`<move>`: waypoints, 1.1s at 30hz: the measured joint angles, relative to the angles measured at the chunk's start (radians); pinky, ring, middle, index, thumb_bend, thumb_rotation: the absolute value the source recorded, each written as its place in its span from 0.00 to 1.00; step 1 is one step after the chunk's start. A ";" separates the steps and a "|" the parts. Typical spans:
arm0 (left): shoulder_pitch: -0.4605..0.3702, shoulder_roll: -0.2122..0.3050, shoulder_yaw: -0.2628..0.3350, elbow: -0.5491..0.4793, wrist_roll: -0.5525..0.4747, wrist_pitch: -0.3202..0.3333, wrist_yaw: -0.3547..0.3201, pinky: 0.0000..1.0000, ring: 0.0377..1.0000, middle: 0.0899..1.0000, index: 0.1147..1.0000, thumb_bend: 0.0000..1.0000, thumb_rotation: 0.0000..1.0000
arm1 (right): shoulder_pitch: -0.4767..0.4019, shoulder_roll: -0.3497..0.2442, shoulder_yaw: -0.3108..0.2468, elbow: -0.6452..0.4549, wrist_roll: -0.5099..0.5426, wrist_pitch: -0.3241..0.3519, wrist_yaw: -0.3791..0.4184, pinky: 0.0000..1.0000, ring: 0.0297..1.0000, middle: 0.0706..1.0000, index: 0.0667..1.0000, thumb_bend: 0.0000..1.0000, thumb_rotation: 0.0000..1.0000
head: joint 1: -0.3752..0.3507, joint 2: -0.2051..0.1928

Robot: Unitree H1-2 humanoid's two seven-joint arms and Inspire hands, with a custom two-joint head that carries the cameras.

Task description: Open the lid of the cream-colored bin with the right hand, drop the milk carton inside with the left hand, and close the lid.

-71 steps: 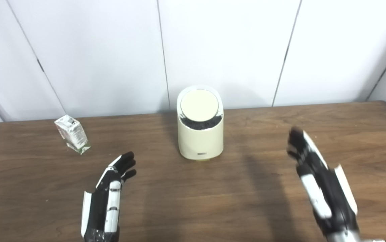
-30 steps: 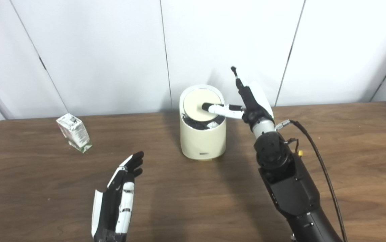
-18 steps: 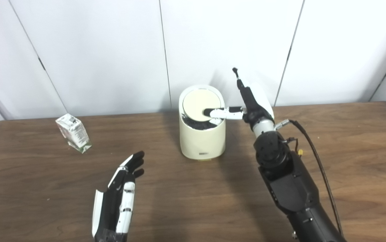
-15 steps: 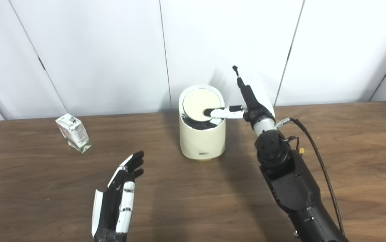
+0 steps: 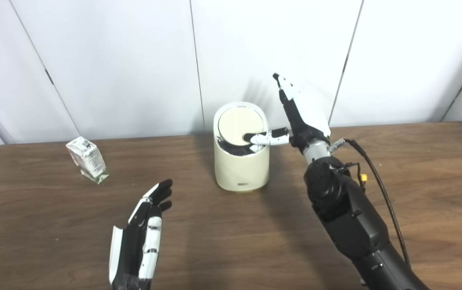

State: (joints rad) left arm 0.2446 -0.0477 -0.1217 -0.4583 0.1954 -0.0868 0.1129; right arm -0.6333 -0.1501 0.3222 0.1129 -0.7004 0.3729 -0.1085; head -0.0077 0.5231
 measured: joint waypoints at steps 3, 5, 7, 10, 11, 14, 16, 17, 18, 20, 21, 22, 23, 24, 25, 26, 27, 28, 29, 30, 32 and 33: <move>0.000 -0.001 -0.004 0.000 0.001 0.001 0.001 0.82 0.85 0.85 0.83 0.21 0.85 | 0.010 0.000 0.003 -0.004 -0.014 -0.004 -0.003 1.00 1.00 1.00 1.00 0.97 0.27 | 0.000 0.000; 0.000 -0.001 -0.007 0.000 0.002 0.000 0.001 0.83 0.86 0.86 0.83 0.23 0.85 | 0.022 0.000 0.006 -0.010 -0.023 -0.005 -0.003 1.00 1.00 1.00 1.00 0.95 0.31 | 0.002 -0.002; 0.000 -0.001 -0.008 0.000 0.003 0.000 0.001 0.83 0.86 0.85 0.83 0.23 0.85 | 0.034 0.001 0.006 -0.016 -0.023 -0.007 -0.002 1.00 1.00 1.00 1.00 0.92 0.37 | 0.002 -0.003; 0.000 -0.002 -0.007 0.000 0.006 0.000 0.001 0.83 0.86 0.86 0.83 0.24 0.85 | 0.053 0.002 0.003 -0.033 -0.021 -0.012 0.008 1.00 1.00 1.00 1.00 0.87 0.48 | 0.003 -0.005; 0.000 -0.002 -0.007 0.000 0.007 0.000 0.001 0.83 0.86 0.86 0.83 0.24 0.85 | 0.059 0.003 0.000 -0.034 -0.020 -0.012 0.009 1.00 1.00 1.00 1.00 0.86 0.50 | 0.003 -0.005; 0.000 -0.001 -0.005 0.000 0.007 0.001 0.001 0.83 0.86 0.86 0.83 0.24 0.85 | 0.078 0.000 -0.007 -0.034 -0.021 -0.012 0.014 0.98 1.00 1.00 1.00 0.86 0.57 | -0.005 -0.006; 0.000 -0.001 -0.003 0.000 0.005 0.000 0.001 0.81 0.85 0.85 0.83 0.22 0.83 | 0.090 -0.004 -0.007 -0.038 -0.023 -0.011 0.021 0.98 1.00 1.00 1.00 0.88 0.61 | -0.008 -0.008; 0.000 -0.002 -0.003 0.000 0.004 0.000 0.001 0.81 0.85 0.85 0.83 0.21 0.82 | 0.094 -0.005 -0.007 -0.043 -0.026 -0.010 0.024 0.97 1.00 1.00 1.00 0.88 0.62 | -0.008 -0.008; 0.000 -0.002 -0.002 0.001 0.003 0.000 0.001 0.81 0.85 0.85 0.83 0.21 0.82 | 0.097 -0.005 -0.008 -0.046 -0.029 -0.007 0.030 0.98 1.00 1.00 1.00 0.89 0.66 | -0.008 -0.011; 0.000 -0.002 -0.002 0.003 0.001 0.000 0.001 0.81 0.85 0.85 0.82 0.21 0.83 | 0.103 -0.005 -0.013 -0.062 -0.028 0.008 0.050 0.98 1.00 1.00 1.00 0.92 0.73 | -0.008 -0.011; 0.000 -0.002 -0.002 0.006 0.001 -0.001 0.001 0.81 0.85 0.85 0.82 0.21 0.83 | 0.108 -0.005 -0.015 -0.076 -0.027 0.013 0.059 0.98 1.00 1.00 1.00 0.94 0.75 | -0.008 -0.011; 0.000 -0.002 -0.002 0.009 0.000 -0.003 0.001 0.81 0.85 0.85 0.82 0.22 0.83 | 0.113 -0.004 -0.020 -0.090 -0.023 0.014 0.066 0.99 1.00 1.00 1.00 0.96 0.78 | -0.008 -0.011; 0.000 -0.002 -0.002 0.013 -0.001 -0.003 0.001 0.81 0.85 0.85 0.83 0.22 0.84 | 0.118 -0.003 -0.024 -0.100 -0.017 0.015 0.071 0.99 1.00 1.00 1.00 0.97 0.79 | -0.009 -0.014; 0.000 -0.002 -0.002 0.016 -0.002 -0.003 0.001 0.81 0.85 0.85 0.83 0.22 0.84 | 0.121 -0.002 -0.032 -0.113 -0.011 0.015 0.075 1.00 1.00 1.00 1.00 0.98 0.81 | -0.009 -0.014; 0.000 -0.002 -0.001 0.018 -0.003 -0.003 0.001 0.82 0.85 0.85 0.83 0.22 0.84 | 0.123 -0.002 -0.037 -0.120 -0.007 0.015 0.078 1.00 1.00 1.00 1.00 0.99 0.81 | -0.011 -0.015; 0.000 -0.002 -0.001 0.018 -0.004 -0.003 0.001 0.82 0.85 0.85 0.83 0.22 0.84 | 0.125 -0.002 -0.044 -0.130 -0.002 0.016 0.084 1.00 1.00 1.00 1.00 1.00 0.83 | -0.012 -0.015; 0.000 -0.002 -0.001 0.018 -0.006 -0.003 0.001 0.82 0.86 0.86 0.83 0.22 0.84 | 0.128 -0.002 -0.049 -0.144 0.003 0.016 0.087 1.00 1.00 1.00 1.00 1.00 0.83 | -0.014 -0.017; 0.000 -0.002 0.000 0.018 -0.008 -0.003 0.001 0.83 0.86 0.86 0.83 0.22 0.84 | 0.129 -0.002 -0.053 -0.155 0.005 0.016 0.088 1.00 1.00 1.00 1.00 1.00 0.84 | -0.014 -0.017; 0.000 -0.001 0.000 0.018 -0.009 -0.003 0.000 0.83 0.86 0.86 0.83 0.22 0.84 | 0.130 -0.001 -0.056 -0.165 0.008 0.016 0.090 1.00 1.00 1.00 1.00 1.00 0.84 | -0.015 -0.017; 0.000 -0.001 0.000 0.018 -0.009 -0.003 0.000 0.83 0.86 0.86 0.83 0.21 0.84 | 0.133 0.000 -0.060 -0.179 0.012 0.017 0.095 1.00 1.00 1.00 1.00 1.00 0.83 | -0.015 -0.017; 0.000 -0.001 0.001 0.020 -0.011 -0.003 0.001 0.84 0.86 0.86 0.83 0.21 0.84 | 0.142 0.004 -0.070 -0.213 0.023 0.017 0.101 1.00 1.00 1.00 1.00 1.00 0.82 | -0.017 -0.020; 0.000 -0.001 0.001 0.022 -0.011 -0.003 0.001 0.84 0.86 0.86 0.83 0.21 0.84 | 0.147 0.006 -0.075 -0.232 0.026 0.020 0.108 0.99 1.00 1.00 1.00 1.00 0.83 | -0.017 -0.020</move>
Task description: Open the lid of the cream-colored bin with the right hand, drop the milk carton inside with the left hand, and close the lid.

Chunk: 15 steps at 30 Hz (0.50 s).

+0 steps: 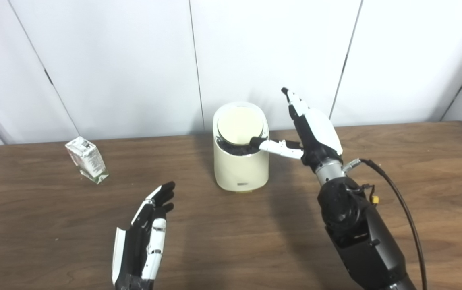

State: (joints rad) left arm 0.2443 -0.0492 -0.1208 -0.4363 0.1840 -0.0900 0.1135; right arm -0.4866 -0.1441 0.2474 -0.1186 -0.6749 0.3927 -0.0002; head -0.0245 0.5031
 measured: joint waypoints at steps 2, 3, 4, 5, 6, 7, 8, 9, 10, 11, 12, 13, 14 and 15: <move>-0.001 0.000 0.000 0.013 -0.001 -0.003 0.000 0.83 0.86 0.86 0.84 0.20 0.83 | 0.016 0.001 -0.004 -0.054 0.001 0.012 0.024 0.98 1.00 1.00 1.00 1.00 0.84 | 0.002 -0.005; -0.001 0.000 0.001 0.018 -0.002 -0.003 0.000 0.82 0.86 0.86 0.84 0.21 0.83 | 0.027 0.001 -0.004 -0.084 0.000 0.015 0.030 0.98 1.00 1.00 1.00 1.00 0.85 | 0.002 -0.005; -0.001 0.000 0.000 0.018 -0.002 -0.005 0.000 0.82 0.86 0.86 0.83 0.21 0.83 | 0.038 0.002 -0.006 -0.109 -0.001 0.022 0.036 0.98 1.00 1.00 1.00 1.00 0.86 | 0.002 -0.006; -0.001 0.000 0.000 0.018 -0.002 -0.008 0.000 0.82 0.86 0.86 0.83 0.21 0.83 | 0.049 0.002 -0.010 -0.130 -0.002 0.029 0.041 0.96 1.00 1.00 1.00 1.00 0.86 | 0.003 -0.006; -0.002 0.000 0.000 0.018 -0.002 -0.008 0.000 0.82 0.86 0.86 0.83 0.21 0.83 | 0.065 0.003 -0.016 -0.164 -0.002 0.036 0.049 0.95 1.00 1.00 1.00 1.00 0.86 | 0.003 -0.006; -0.002 0.000 0.001 0.018 -0.002 -0.008 0.000 0.82 0.86 0.86 0.83 0.21 0.83 | 0.082 0.003 -0.021 -0.192 -0.001 0.036 0.053 0.93 1.00 1.00 1.00 1.00 0.85 | 0.003 -0.006; -0.003 0.000 0.000 0.018 -0.002 -0.008 0.000 0.82 0.86 0.86 0.83 0.21 0.83 | 0.107 0.004 -0.030 -0.230 0.002 0.036 0.055 0.93 1.00 1.00 1.00 0.99 0.85 | 0.006 -0.009; -0.003 0.000 0.001 0.018 -0.002 -0.008 0.000 0.82 0.86 0.86 0.83 0.21 0.83 | 0.132 0.004 -0.038 -0.265 0.007 0.035 0.055 0.92 1.00 1.00 1.00 0.96 0.84 | 0.006 -0.009; -0.004 0.000 0.001 0.019 -0.003 -0.008 0.000 0.82 0.86 0.86 0.83 0.20 0.83 | 0.157 0.004 -0.044 -0.288 0.017 0.031 0.055 0.91 1.00 1.00 1.00 0.93 0.84 | 0.008 -0.011; -0.004 0.000 0.001 0.019 -0.003 -0.008 0.000 0.81 0.85 0.85 0.83 0.20 0.82 | 0.185 0.004 -0.056 -0.315 0.030 0.022 0.053 0.91 0.99 1.00 1.00 0.89 0.83 | 0.008 -0.011; -0.005 0.000 0.001 0.019 -0.003 -0.008 0.000 0.81 0.85 0.85 0.83 0.20 0.82 | 0.218 0.004 -0.068 -0.338 0.044 0.003 0.050 0.91 0.99 1.00 1.00 0.87 0.83 | 0.011 -0.011; -0.005 0.000 0.002 0.019 -0.003 -0.008 0.000 0.81 0.85 0.85 0.82 0.19 0.82 | 0.262 0.004 -0.076 -0.358 0.066 -0.016 0.043 0.89 0.97 0.98 0.98 0.78 0.78 | 0.011 -0.011; -0.005 0.000 0.003 0.019 -0.003 -0.008 0.000 0.80 0.85 0.85 0.82 0.18 0.81 | 0.295 0.007 -0.089 -0.372 0.096 -0.044 0.034 0.85 0.94 0.95 0.94 0.67 0.74 | 0.011 -0.009; -0.006 0.001 0.003 0.019 -0.003 -0.009 0.000 0.79 0.84 0.84 0.82 0.18 0.81 | 0.344 0.013 -0.108 -0.391 0.128 -0.077 0.021 0.83 0.91 0.93 0.91 0.55 0.69 | 0.011 -0.009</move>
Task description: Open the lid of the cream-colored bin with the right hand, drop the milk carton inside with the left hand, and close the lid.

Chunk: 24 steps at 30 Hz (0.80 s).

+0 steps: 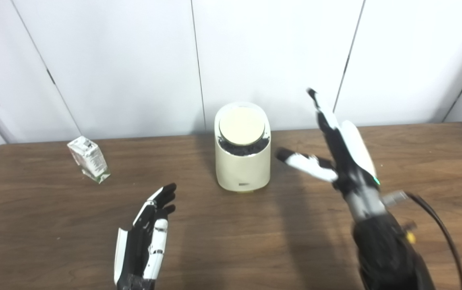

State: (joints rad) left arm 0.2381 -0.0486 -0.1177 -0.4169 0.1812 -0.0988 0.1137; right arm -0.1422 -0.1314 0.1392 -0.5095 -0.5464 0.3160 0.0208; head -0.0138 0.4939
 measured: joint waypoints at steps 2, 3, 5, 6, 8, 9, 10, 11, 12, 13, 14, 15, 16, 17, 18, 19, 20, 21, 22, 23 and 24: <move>-0.001 0.000 0.004 0.000 0.001 -0.002 0.001 0.78 0.83 0.83 0.80 0.17 0.79 | 0.105 0.013 -0.026 -0.039 0.063 -0.073 -0.036 0.77 0.86 0.87 0.85 0.36 0.64 | -0.003 -0.003; -0.001 0.000 0.007 0.000 0.001 -0.002 0.001 0.77 0.83 0.83 0.80 0.16 0.79 | 0.158 0.018 -0.036 -0.050 0.088 -0.115 -0.052 0.74 0.83 0.84 0.81 0.29 0.57 | -0.005 -0.003; -0.001 0.001 0.010 0.001 0.000 -0.002 0.001 0.76 0.82 0.82 0.80 0.14 0.77 | 0.241 0.027 -0.064 -0.045 0.159 -0.209 -0.086 0.68 0.77 0.77 0.74 0.21 0.40 | -0.003 -0.006; -0.002 0.000 0.012 0.001 0.000 -0.002 0.000 0.76 0.82 0.82 0.79 0.13 0.77 | 0.275 0.030 -0.077 -0.034 0.191 -0.253 -0.100 0.65 0.75 0.75 0.73 0.20 0.40 | -0.003 -0.006; -0.005 0.001 0.014 0.005 -0.005 -0.002 0.000 0.75 0.82 0.82 0.79 0.13 0.73 | 0.292 0.025 -0.108 0.014 0.244 -0.335 -0.117 0.63 0.72 0.73 0.71 0.19 0.37 | -0.005 -0.006; -0.008 0.002 0.014 0.006 -0.011 -0.003 0.000 0.75 0.81 0.82 0.79 0.13 0.73 | 0.300 0.024 -0.119 0.028 0.262 -0.380 -0.128 0.63 0.72 0.73 0.71 0.18 0.36 | -0.005 -0.006; -0.008 0.003 0.019 0.007 -0.015 -0.008 0.000 0.74 0.81 0.81 0.78 0.13 0.72 | 0.309 0.023 -0.123 0.034 0.275 -0.414 -0.131 0.63 0.72 0.73 0.71 0.18 0.33 | -0.003 -0.008; -0.008 0.004 0.025 0.007 -0.018 -0.018 0.000 0.75 0.81 0.81 0.78 0.13 0.70 | 0.314 0.023 -0.124 0.037 0.286 -0.454 -0.132 0.63 0.72 0.72 0.70 0.18 0.30 | -0.003 -0.008; -0.009 0.005 0.029 0.009 -0.020 -0.023 0.001 0.75 0.81 0.81 0.78 0.14 0.70 | 0.317 0.024 -0.127 0.038 0.295 -0.487 -0.133 0.63 0.72 0.72 0.70 0.19 0.29 | -0.003 -0.008; -0.011 0.006 0.032 0.012 -0.024 -0.028 0.000 0.74 0.80 0.81 0.78 0.14 0.69 | 0.321 0.025 -0.130 0.040 0.302 -0.508 -0.134 0.63 0.72 0.72 0.70 0.19 0.28 | -0.008 -0.008; -0.011 0.007 0.034 0.015 -0.028 -0.032 0.000 0.74 0.80 0.81 0.77 0.14 0.67 | 0.323 0.026 -0.133 0.048 0.306 -0.523 -0.136 0.63 0.71 0.71 0.69 0.20 0.28 | -0.006 -0.009; -0.012 0.007 0.034 0.017 -0.031 -0.033 -0.001 0.74 0.80 0.81 0.78 0.14 0.67 | 0.323 0.027 -0.135 0.066 0.311 -0.537 -0.140 0.63 0.72 0.72 0.69 0.20 0.30 | -0.003 -0.008; -0.012 0.008 0.034 0.017 -0.031 -0.033 -0.002 0.74 0.80 0.81 0.78 0.15 0.67 | 0.323 0.028 -0.140 0.086 0.316 -0.546 -0.142 0.64 0.72 0.72 0.69 0.20 0.29 | -0.003 -0.008; -0.012 0.008 0.034 0.017 -0.032 -0.033 -0.005 0.74 0.80 0.81 0.78 0.15 0.67 | 0.323 0.027 -0.144 0.110 0.318 -0.554 -0.144 0.64 0.72 0.72 0.68 0.20 0.29 | -0.003 -0.008; -0.012 0.008 0.035 0.018 -0.032 -0.034 -0.006 0.73 0.80 0.81 0.78 0.15 0.67 | 0.324 0.027 -0.148 0.131 0.318 -0.557 -0.146 0.64 0.72 0.72 0.68 0.20 0.27 | -0.002 -0.006; -0.012 0.008 0.035 0.020 -0.032 -0.035 -0.007 0.73 0.79 0.80 0.77 0.15 0.67 | 0.324 0.027 -0.151 0.144 0.314 -0.558 -0.147 0.64 0.72 0.72 0.69 0.20 0.26 | -0.002 -0.006; -0.012 0.009 0.037 0.023 -0.031 -0.036 -0.007 0.73 0.79 0.80 0.77 0.15 0.66 | 0.324 0.027 -0.154 0.154 0.306 -0.559 -0.148 0.64 0.72 0.72 0.69 0.19 0.24 | 0.002 -0.008; -0.012 0.009 0.039 0.026 -0.031 -0.036 -0.007 0.72 0.79 0.79 0.77 0.16 0.66 | 0.324 0.027 -0.154 0.159 0.299 -0.559 -0.149 0.64 0.72 0.72 0.69 0.19 0.24 | 0.002 -0.008; -0.012 0.009 0.040 0.026 -0.031 -0.036 -0.007 0.71 0.78 0.78 0.75 0.16 0.64 | 0.324 0.027 -0.155 0.160 0.296 -0.559 -0.149 0.66 0.74 0.74 0.70 0.19 0.23 | 0.024 -0.014; -0.012 0.009 0.040 0.026 -0.031 -0.037 -0.007 0.68 0.75 0.75 0.72 0.16 0.57 | 0.324 0.028 -0.156 0.160 0.295 -0.560 -0.151 0.67 0.75 0.74 0.71 0.19 0.25 | 0.032 -0.017; -0.012 0.009 0.040 0.026 -0.031 -0.037 -0.007 0.67 0.74 0.74 0.71 0.16 0.55 | 0.324 0.028 -0.158 0.160 0.295 -0.560 -0.152 0.67 0.75 0.74 0.71 0.19 0.26 | 0.032 -0.017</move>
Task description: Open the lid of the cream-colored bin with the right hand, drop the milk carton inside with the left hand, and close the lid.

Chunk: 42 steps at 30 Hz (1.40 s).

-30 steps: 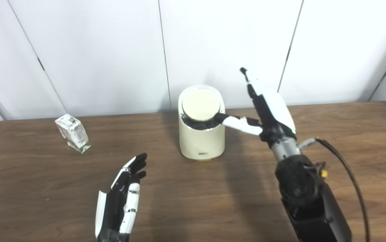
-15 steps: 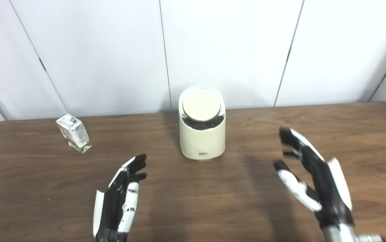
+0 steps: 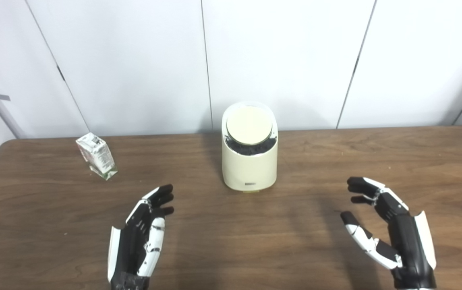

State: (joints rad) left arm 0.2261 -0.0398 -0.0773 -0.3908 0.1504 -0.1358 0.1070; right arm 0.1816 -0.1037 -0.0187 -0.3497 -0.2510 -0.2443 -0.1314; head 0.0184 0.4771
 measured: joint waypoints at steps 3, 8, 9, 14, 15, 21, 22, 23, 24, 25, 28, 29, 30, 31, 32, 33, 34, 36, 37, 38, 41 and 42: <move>0.000 0.001 0.007 -0.005 0.019 0.001 0.001 0.58 0.66 0.66 0.64 0.34 0.28 | 0.000 0.000 -0.006 0.000 -0.012 0.001 -0.007 0.68 0.76 0.75 0.72 0.18 0.30 | 0.008 -0.005; -0.018 0.038 0.049 -0.089 -0.034 -0.002 -0.054 0.58 0.68 0.70 0.68 0.79 0.32 | 0.005 0.002 -0.016 0.021 -0.013 -0.001 -0.017 0.66 0.74 0.74 0.71 0.16 0.27 | 0.057 -0.020; -0.026 0.051 0.065 -0.103 -0.045 -0.003 -0.065 0.59 0.68 0.70 0.69 0.80 0.32 | 0.006 0.002 -0.018 0.024 -0.011 -0.001 -0.018 0.66 0.74 0.74 0.71 0.16 0.27 | 0.057 -0.020; -0.074 0.145 0.173 -0.125 -0.060 -0.008 -0.071 0.57 0.67 0.69 0.69 0.83 0.33 | 0.006 -0.001 -0.032 0.064 0.022 -0.014 -0.022 0.63 0.73 0.73 0.70 0.17 0.28 | 0.106 -0.034; -0.089 0.153 0.201 -0.127 -0.053 -0.007 -0.062 0.57 0.67 0.69 0.69 0.83 0.33 | 0.006 -0.001 -0.034 0.072 0.025 -0.018 -0.025 0.62 0.73 0.73 0.70 0.17 0.30 | 0.123 -0.038; -0.187 0.165 0.292 -0.129 -0.021 -0.008 -0.016 0.69 0.78 0.81 0.80 0.84 0.25 | 0.003 -0.005 -0.051 0.105 0.043 -0.039 -0.027 0.65 0.74 0.75 0.72 0.16 0.46 | 0.192 -0.051; -0.195 0.178 0.304 -0.128 -0.021 -0.007 -0.019 0.74 0.82 0.84 0.83 0.87 0.24 | 0.003 -0.006 -0.056 0.107 0.044 -0.037 -0.027 0.66 0.75 0.75 0.72 0.16 0.48 | 0.205 -0.052; -0.200 0.194 0.315 -0.127 -0.021 -0.005 -0.023 0.78 0.85 0.86 0.86 0.88 0.24 | 0.003 -0.006 -0.062 0.106 0.045 -0.035 -0.027 0.66 0.76 0.76 0.73 0.17 0.50 | 0.215 -0.054; -0.203 0.211 0.323 -0.127 -0.021 -0.003 -0.026 0.80 0.86 0.87 0.87 0.89 0.24 | 0.003 -0.007 -0.069 0.107 0.048 -0.032 -0.026 0.67 0.76 0.76 0.73 0.17 0.50 | 0.215 -0.054; -0.206 0.226 0.331 -0.125 -0.022 0.000 -0.027 0.82 0.88 0.88 0.88 0.90 0.23 | 0.003 -0.009 -0.076 0.107 0.053 -0.031 -0.026 0.67 0.77 0.76 0.73 0.17 0.52 | 0.224 -0.055; -0.219 0.234 0.356 -0.114 -0.020 0.021 -0.024 0.87 0.91 0.89 0.90 0.91 0.23 | 0.000 -0.012 -0.082 0.107 0.106 -0.013 -0.011 0.72 0.79 0.78 0.74 0.17 0.54 | 0.282 -0.069; -0.223 0.233 0.361 -0.104 -0.018 0.031 -0.021 0.88 0.92 0.90 0.91 0.90 0.24 | -0.001 -0.012 -0.083 0.108 0.111 -0.010 -0.009 0.71 0.78 0.78 0.74 0.17 0.53 | 0.296 -0.072; -0.226 0.232 0.367 -0.093 -0.011 0.047 -0.018 0.89 0.92 0.91 0.91 0.90 0.24 | -0.004 -0.013 -0.085 0.110 0.111 -0.008 -0.007 0.70 0.78 0.77 0.74 0.17 0.54 | 0.302 -0.072; -0.227 0.229 0.372 -0.087 -0.002 0.057 -0.013 0.88 0.91 0.90 0.91 0.91 0.27 | -0.006 -0.013 -0.089 0.112 0.108 -0.007 -0.006 0.69 0.77 0.77 0.73 0.18 0.56 | 0.328 -0.077; -0.229 0.224 0.375 -0.083 0.003 0.069 -0.005 0.86 0.90 0.90 0.90 0.92 0.29 | -0.006 -0.014 -0.095 0.115 0.106 -0.004 -0.006 0.68 0.77 0.77 0.73 0.20 0.58 | 0.345 -0.078; -0.231 0.218 0.376 -0.081 0.006 0.082 0.001 0.85 0.90 0.90 0.90 0.93 0.30 | -0.006 -0.016 -0.102 0.117 0.107 -0.001 -0.006 0.68 0.77 0.77 0.73 0.21 0.59 | 0.356 -0.080; -0.236 0.212 0.377 -0.076 0.007 0.090 0.005 0.85 0.89 0.90 0.90 0.93 0.31 | -0.006 -0.016 -0.109 0.119 0.109 0.003 -0.006 0.69 0.78 0.77 0.73 0.22 0.59 | 0.371 -0.083; -0.252 0.201 0.376 -0.063 0.009 0.115 0.007 0.87 0.90 0.91 0.91 0.91 0.32 | -0.007 -0.018 -0.122 0.121 0.127 0.013 0.000 0.72 0.79 0.78 0.73 0.21 0.56 | 0.399 -0.086; -0.257 0.199 0.375 -0.059 0.009 0.122 0.007 0.89 0.91 0.92 0.92 0.90 0.32 | -0.007 -0.019 -0.128 0.121 0.136 0.017 0.003 0.72 0.78 0.78 0.73 0.20 0.53 | 0.399 -0.086; -0.266 0.197 0.371 -0.051 0.009 0.126 0.007 0.91 0.92 0.93 0.93 0.89 0.31 | -0.007 -0.021 -0.135 0.122 0.143 0.021 0.005 0.71 0.78 0.78 0.73 0.19 0.51 | 0.422 -0.087; -0.291 0.199 0.365 -0.025 0.022 0.155 0.006 0.88 0.93 0.94 0.94 0.96 0.38 | -0.007 -0.031 -0.144 0.134 0.149 0.025 0.012 0.72 0.79 0.79 0.74 0.18 0.49 | 0.466 -0.095; -0.294 0.200 0.362 -0.020 0.032 0.162 0.006 0.88 0.93 0.94 0.94 0.99 0.41 | -0.007 -0.036 -0.145 0.141 0.152 0.025 0.019 0.72 0.79 0.79 0.75 0.17 0.49 | 0.466 -0.095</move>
State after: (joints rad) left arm -0.0677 0.1598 0.2843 -0.4107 0.1826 0.0262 0.1135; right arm 0.1745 -0.1398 -0.1639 -0.2087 -0.0990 -0.2197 -0.1129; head 0.4847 0.3820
